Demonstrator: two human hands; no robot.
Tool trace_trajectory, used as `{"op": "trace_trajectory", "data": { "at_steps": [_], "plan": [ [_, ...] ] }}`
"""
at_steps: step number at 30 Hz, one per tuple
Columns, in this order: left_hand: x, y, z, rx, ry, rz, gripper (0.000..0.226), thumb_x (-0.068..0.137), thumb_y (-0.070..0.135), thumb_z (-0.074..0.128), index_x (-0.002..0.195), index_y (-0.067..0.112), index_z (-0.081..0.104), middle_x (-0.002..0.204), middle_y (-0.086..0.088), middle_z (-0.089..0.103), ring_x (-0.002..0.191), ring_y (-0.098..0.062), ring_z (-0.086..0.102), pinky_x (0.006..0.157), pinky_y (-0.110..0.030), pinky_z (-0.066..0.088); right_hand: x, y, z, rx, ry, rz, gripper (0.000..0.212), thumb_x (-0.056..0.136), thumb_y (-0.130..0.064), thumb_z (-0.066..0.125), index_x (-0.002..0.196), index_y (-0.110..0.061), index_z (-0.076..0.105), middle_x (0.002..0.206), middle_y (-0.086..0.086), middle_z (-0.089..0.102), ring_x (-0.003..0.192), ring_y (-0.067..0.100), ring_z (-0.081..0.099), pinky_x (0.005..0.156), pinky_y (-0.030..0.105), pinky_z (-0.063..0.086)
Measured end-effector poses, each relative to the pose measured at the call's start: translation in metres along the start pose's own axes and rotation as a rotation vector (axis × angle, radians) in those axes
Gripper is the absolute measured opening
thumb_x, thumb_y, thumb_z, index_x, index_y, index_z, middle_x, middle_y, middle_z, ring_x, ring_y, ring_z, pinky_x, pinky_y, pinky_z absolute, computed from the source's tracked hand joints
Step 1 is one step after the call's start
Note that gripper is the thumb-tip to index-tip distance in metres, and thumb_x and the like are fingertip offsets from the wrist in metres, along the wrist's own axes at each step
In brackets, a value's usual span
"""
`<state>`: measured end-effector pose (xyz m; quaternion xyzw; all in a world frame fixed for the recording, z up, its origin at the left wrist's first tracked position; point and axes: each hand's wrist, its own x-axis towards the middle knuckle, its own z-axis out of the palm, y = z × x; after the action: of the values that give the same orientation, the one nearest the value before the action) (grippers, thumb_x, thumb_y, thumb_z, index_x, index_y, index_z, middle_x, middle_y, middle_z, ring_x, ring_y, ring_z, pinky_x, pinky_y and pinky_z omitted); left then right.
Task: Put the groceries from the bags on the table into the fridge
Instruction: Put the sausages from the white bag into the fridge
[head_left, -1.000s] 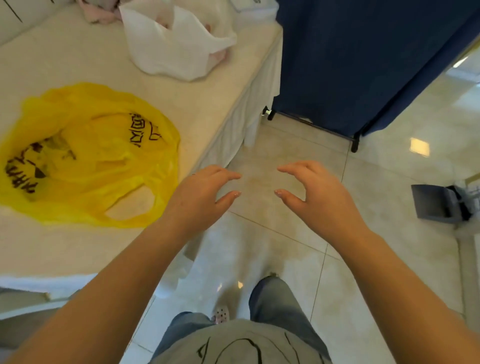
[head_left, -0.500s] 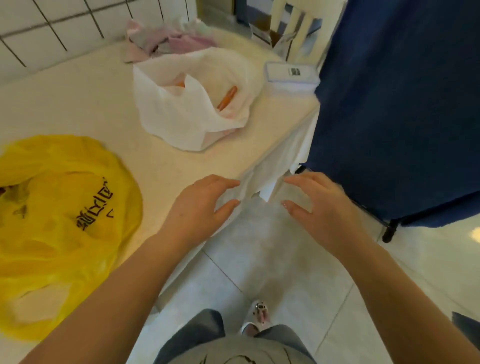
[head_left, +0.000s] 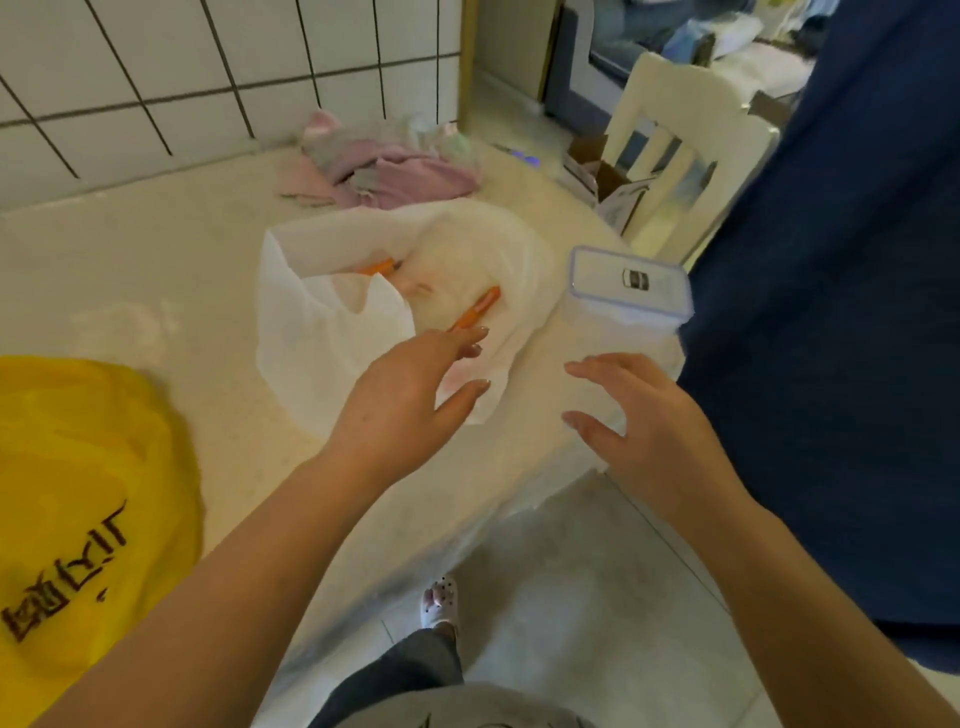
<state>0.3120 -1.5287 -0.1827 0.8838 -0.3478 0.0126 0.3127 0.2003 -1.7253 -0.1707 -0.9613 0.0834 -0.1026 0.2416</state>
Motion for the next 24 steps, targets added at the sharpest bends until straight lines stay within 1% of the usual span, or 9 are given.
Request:
{"op": "trace_trajectory", "data": {
  "at_steps": [3,5,7,9,12,16,19,22,24],
  "plan": [
    [0.047,-0.011,0.003,-0.024,0.005,-0.009,0.048,0.089,0.035,0.059,0.135,0.029,0.046,0.119,0.011,0.060,0.107,-0.003,0.052,0.085,-0.015,0.033,0.048,0.016,-0.007,-0.038,-0.011,0.003,0.042,0.084,-0.030,0.066,0.125,-0.026,0.056,0.124,-0.006,0.052,0.105,0.004,0.048,0.081,0.018,0.038],
    [0.075,-0.022,0.005,-0.047,0.003,-0.011,0.047,0.089,0.033,0.060,0.134,0.028,0.047,0.120,0.009,0.061,0.109,-0.007,0.054,0.084,-0.017,0.036,0.078,0.023,-0.010,-0.044,0.008,0.002,0.041,0.084,-0.029,0.067,0.124,-0.026,0.057,0.123,-0.007,0.053,0.104,0.002,0.046,0.081,0.019,0.038],
    [0.097,-0.034,0.009,-0.052,0.016,-0.031,0.048,0.089,0.031,0.060,0.134,0.024,0.047,0.119,0.008,0.061,0.111,-0.010,0.053,0.085,-0.020,0.038,0.105,0.031,-0.008,-0.024,0.004,-0.016,0.041,0.083,-0.027,0.068,0.123,-0.025,0.057,0.124,-0.004,0.054,0.110,0.008,0.050,0.085,0.022,0.041],
    [0.110,-0.041,0.013,-0.061,0.017,-0.083,0.049,0.089,0.030,0.061,0.135,0.023,0.046,0.119,0.010,0.060,0.112,-0.008,0.051,0.087,-0.020,0.037,0.129,0.038,-0.004,-0.010,-0.032,-0.041,0.041,0.083,-0.026,0.068,0.123,-0.025,0.057,0.124,-0.003,0.054,0.111,0.011,0.051,0.087,0.022,0.041],
    [0.121,-0.048,0.024,-0.060,-0.012,-0.151,0.050,0.089,0.034,0.059,0.136,0.026,0.043,0.121,0.013,0.058,0.112,-0.005,0.050,0.087,-0.021,0.039,0.162,0.049,0.006,0.007,-0.106,-0.088,0.041,0.084,-0.027,0.067,0.124,-0.026,0.057,0.124,-0.006,0.052,0.111,0.008,0.049,0.088,0.024,0.042],
    [0.134,-0.051,0.037,-0.016,0.025,-0.244,0.047,0.089,0.045,0.050,0.132,0.026,0.050,0.124,0.009,0.059,0.113,-0.012,0.054,0.089,-0.025,0.040,0.217,0.066,0.029,0.008,-0.196,-0.207,0.038,0.085,-0.027,0.066,0.122,-0.028,0.058,0.125,-0.008,0.053,0.110,0.010,0.053,0.083,0.030,0.048],
    [0.135,-0.045,0.051,0.023,0.078,-0.335,0.053,0.087,0.053,0.035,0.127,0.025,0.055,0.121,0.006,0.062,0.109,-0.014,0.056,0.085,-0.024,0.041,0.252,0.077,0.049,0.024,-0.341,-0.303,0.034,0.087,-0.024,0.063,0.120,-0.026,0.060,0.124,-0.007,0.054,0.109,0.013,0.055,0.083,0.024,0.043],
    [0.135,-0.038,0.079,0.073,0.052,-0.397,0.046,0.088,0.048,0.035,0.125,0.029,0.055,0.117,0.007,0.063,0.102,-0.014,0.058,0.078,-0.025,0.047,0.276,0.088,0.066,0.044,-0.453,-0.425,0.030,0.088,-0.021,0.060,0.118,-0.023,0.062,0.120,-0.004,0.056,0.107,0.016,0.057,0.085,0.026,0.044],
    [0.133,-0.036,0.102,0.159,0.061,-0.420,0.044,0.086,0.042,0.039,0.120,0.025,0.061,0.116,0.006,0.064,0.098,-0.016,0.062,0.074,-0.026,0.052,0.285,0.096,0.076,0.019,-0.518,-0.522,0.030,0.088,-0.020,0.060,0.118,-0.023,0.062,0.120,-0.003,0.057,0.105,0.018,0.058,0.083,0.028,0.046]
  ]
}}
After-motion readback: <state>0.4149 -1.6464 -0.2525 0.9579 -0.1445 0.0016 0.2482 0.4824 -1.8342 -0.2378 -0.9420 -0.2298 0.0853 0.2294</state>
